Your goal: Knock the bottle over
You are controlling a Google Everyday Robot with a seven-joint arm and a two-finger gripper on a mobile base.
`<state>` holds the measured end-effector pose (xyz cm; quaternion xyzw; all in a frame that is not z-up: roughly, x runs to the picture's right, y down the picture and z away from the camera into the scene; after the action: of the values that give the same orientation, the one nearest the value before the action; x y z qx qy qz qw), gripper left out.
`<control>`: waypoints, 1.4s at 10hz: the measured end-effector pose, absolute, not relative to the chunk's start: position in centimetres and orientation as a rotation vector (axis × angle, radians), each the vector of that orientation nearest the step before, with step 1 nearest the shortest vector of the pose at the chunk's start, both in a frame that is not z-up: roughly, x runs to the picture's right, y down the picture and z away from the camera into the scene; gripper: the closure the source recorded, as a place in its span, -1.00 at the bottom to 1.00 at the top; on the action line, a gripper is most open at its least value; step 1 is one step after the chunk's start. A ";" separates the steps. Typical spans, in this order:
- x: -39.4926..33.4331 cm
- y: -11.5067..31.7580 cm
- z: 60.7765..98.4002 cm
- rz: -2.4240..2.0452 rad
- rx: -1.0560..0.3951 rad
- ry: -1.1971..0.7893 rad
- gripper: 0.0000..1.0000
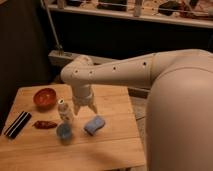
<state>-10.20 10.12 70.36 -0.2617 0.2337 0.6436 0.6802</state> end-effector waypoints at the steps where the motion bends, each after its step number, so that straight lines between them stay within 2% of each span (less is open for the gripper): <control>1: -10.2 10.1 70.4 1.445 -0.587 0.525 -0.30; 14: -10.8 10.0 70.0 1.426 -0.575 0.499 -0.30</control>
<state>-10.77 9.97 69.99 -0.2573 0.2231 0.6380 0.6906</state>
